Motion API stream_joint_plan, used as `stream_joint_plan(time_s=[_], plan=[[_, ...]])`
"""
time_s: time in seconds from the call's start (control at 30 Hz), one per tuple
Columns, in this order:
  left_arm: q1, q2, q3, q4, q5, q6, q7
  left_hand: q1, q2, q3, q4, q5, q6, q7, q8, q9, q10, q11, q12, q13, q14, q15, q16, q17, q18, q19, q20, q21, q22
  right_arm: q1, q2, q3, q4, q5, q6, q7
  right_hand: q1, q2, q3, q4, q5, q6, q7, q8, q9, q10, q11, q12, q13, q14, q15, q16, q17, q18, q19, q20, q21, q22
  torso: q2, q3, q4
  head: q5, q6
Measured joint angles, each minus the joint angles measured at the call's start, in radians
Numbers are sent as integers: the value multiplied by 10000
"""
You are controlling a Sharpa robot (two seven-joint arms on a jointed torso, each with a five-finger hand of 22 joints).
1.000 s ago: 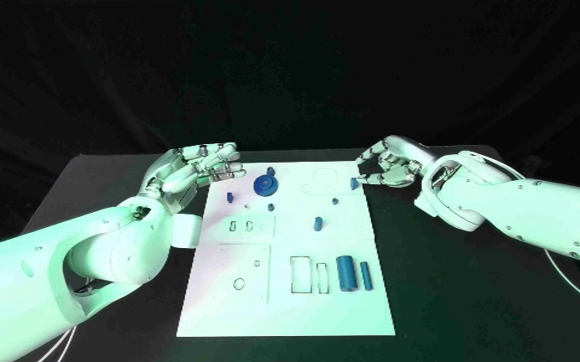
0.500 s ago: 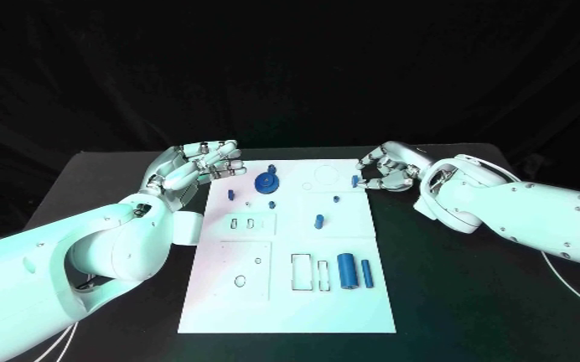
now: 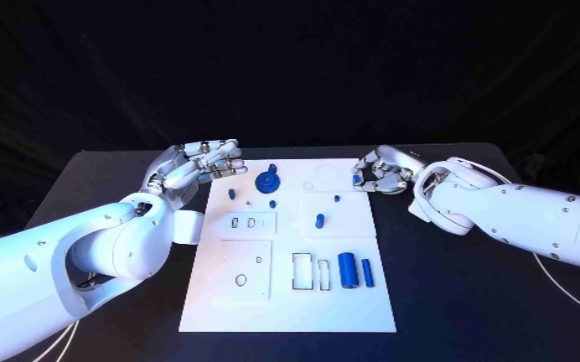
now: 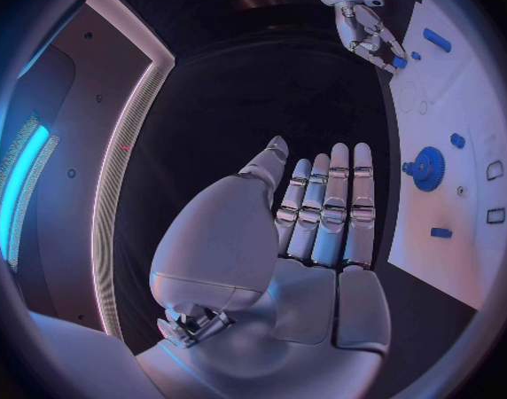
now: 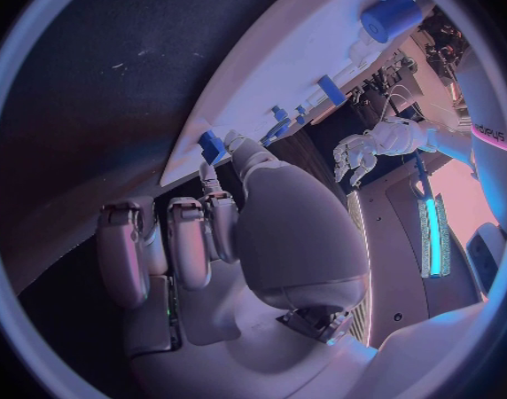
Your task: Assemble the parts on the task board
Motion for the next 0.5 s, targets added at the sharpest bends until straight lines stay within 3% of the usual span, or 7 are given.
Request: stream_joint_plan(time_s=[0.5], plan=[[0, -21, 0, 7, 0, 1, -7, 0, 0, 0, 0, 0, 0, 0, 0, 0, 0, 0, 0, 0, 0, 0, 0, 0, 0, 0, 0, 0, 1, -9, 53, 1, -102, 7, 0, -31, 57, 169, 140, -56, 39, 404, -49, 156, 50, 33, -35, 216, -1, 0, 0, 81, -1, 1, 0, 0, 153, -2, -6, -6, -2, 17, -34]])
